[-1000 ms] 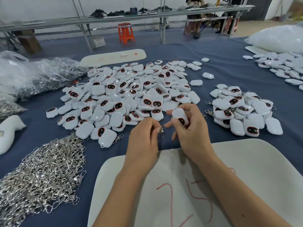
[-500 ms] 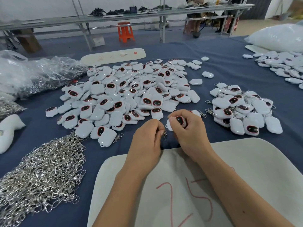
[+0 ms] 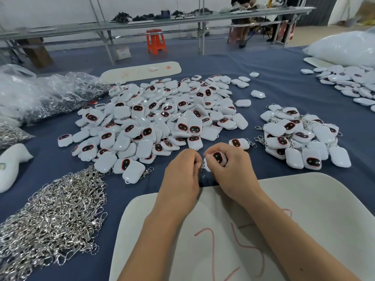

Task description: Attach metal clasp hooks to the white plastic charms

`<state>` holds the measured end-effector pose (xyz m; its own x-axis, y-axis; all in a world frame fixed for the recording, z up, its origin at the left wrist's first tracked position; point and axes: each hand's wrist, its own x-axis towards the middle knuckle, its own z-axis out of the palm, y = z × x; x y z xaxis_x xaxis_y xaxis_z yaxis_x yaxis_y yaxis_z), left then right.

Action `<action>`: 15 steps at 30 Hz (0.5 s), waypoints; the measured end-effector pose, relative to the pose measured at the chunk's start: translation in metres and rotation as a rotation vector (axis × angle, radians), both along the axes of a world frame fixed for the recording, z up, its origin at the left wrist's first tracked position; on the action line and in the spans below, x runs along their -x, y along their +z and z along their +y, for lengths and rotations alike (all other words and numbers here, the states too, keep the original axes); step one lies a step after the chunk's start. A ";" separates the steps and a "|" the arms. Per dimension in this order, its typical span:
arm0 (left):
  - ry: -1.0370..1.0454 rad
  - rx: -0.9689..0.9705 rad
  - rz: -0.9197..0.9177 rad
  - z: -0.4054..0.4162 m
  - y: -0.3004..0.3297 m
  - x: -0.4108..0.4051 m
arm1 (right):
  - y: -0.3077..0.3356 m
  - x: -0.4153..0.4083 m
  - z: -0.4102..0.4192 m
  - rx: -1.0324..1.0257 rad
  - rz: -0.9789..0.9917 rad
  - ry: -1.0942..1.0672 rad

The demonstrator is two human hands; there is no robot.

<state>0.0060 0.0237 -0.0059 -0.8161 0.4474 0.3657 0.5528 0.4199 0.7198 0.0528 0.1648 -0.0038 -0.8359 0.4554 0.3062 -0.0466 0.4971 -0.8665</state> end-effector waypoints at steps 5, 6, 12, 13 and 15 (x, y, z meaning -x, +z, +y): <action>-0.037 0.024 0.001 0.000 0.000 -0.001 | -0.001 0.000 -0.002 0.063 0.046 -0.114; -0.050 0.030 0.009 0.000 0.001 -0.002 | -0.001 0.001 -0.001 0.086 0.046 -0.119; -0.055 0.060 0.014 0.000 0.002 -0.003 | -0.002 0.001 -0.001 0.063 0.014 -0.078; -0.058 0.059 0.016 0.000 0.003 -0.004 | -0.002 0.001 -0.001 0.061 0.009 -0.078; -0.050 0.048 0.014 0.000 0.003 -0.004 | -0.001 0.000 -0.001 0.037 -0.002 -0.068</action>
